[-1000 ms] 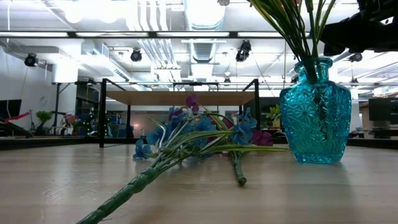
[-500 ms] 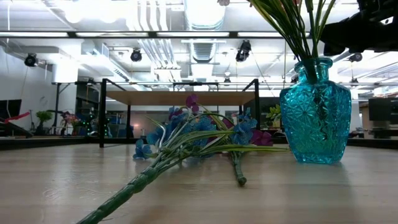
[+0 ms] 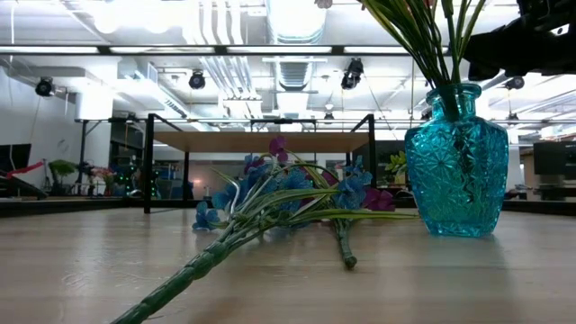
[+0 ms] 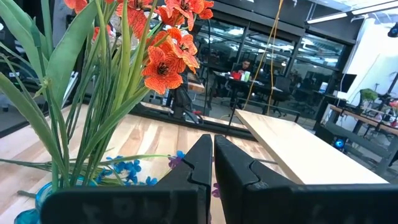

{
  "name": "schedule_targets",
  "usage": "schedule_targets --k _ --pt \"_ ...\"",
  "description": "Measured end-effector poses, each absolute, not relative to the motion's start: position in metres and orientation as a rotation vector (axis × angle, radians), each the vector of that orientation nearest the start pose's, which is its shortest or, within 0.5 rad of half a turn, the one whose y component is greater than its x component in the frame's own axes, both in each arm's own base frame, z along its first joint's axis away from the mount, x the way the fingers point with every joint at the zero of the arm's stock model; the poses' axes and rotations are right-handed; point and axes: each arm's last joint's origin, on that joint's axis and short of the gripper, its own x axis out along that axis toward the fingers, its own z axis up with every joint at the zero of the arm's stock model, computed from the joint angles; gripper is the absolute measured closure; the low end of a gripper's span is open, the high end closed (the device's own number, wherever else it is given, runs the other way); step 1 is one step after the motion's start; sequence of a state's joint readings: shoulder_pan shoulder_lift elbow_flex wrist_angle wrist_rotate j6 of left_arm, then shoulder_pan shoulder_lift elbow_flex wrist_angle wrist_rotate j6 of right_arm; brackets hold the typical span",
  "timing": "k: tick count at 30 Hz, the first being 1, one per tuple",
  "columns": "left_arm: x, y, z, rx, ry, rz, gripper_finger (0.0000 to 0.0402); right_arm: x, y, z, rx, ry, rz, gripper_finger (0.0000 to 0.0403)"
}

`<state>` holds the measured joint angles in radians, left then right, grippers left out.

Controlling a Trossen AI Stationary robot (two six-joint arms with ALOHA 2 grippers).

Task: Pick and place flowers into a vace then onto a shelf
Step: Put the white flowers into the transparent vase

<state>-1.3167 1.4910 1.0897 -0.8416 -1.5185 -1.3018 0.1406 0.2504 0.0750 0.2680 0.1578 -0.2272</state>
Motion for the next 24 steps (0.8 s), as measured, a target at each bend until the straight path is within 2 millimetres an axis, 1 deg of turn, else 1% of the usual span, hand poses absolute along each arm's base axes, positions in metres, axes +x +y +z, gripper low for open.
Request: schedule_targets --k 6,9,15,24 --pt "0.096 -0.254 0.26 -0.07 0.049 0.236 0.0395 0.111 0.011 0.194 -0.213 -0.089 -0.027 0.0394" --pt "0.096 -0.253 0.256 -0.061 0.056 0.235 0.0395 0.111 0.011 0.194 -0.213 -0.089 -0.027 0.0394" --pt "0.094 -0.248 0.237 -0.041 0.059 0.235 0.0395 0.111 0.011 0.194 -0.213 -0.089 -0.027 0.0394" --pt "0.091 -0.239 0.203 -0.07 0.055 0.23 0.0395 0.111 0.011 0.194 -0.213 -0.089 -0.027 0.0394"
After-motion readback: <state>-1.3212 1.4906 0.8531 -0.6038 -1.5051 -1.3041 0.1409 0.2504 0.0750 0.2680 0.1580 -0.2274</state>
